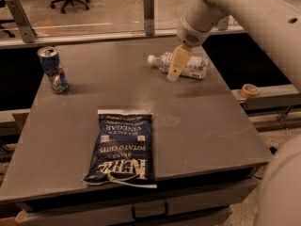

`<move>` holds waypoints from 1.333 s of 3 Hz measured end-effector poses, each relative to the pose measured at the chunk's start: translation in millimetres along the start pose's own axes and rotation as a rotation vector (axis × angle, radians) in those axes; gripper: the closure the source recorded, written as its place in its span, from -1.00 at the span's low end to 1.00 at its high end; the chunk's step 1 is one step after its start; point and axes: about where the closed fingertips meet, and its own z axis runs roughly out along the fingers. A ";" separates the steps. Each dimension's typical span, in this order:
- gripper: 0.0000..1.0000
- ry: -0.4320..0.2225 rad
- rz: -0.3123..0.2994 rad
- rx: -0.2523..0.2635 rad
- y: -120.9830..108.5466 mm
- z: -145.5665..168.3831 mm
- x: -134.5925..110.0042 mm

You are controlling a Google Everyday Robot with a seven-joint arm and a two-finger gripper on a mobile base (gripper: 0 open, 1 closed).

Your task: Place blue plastic bottle upright

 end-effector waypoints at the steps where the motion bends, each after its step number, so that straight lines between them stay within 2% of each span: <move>1: -1.00 0.033 0.033 -0.032 -18.5 35.9 -5.5; 2: -1.00 0.076 0.076 -0.077 -24.7 63.1 3.6; 3: -0.63 0.116 0.119 -0.130 -22.5 76.0 13.9; 4: -0.19 0.105 0.129 -0.160 -17.3 69.1 13.3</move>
Offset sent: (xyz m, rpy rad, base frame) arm 0.0711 -0.0002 -0.0684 -0.0425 0.1882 -0.1158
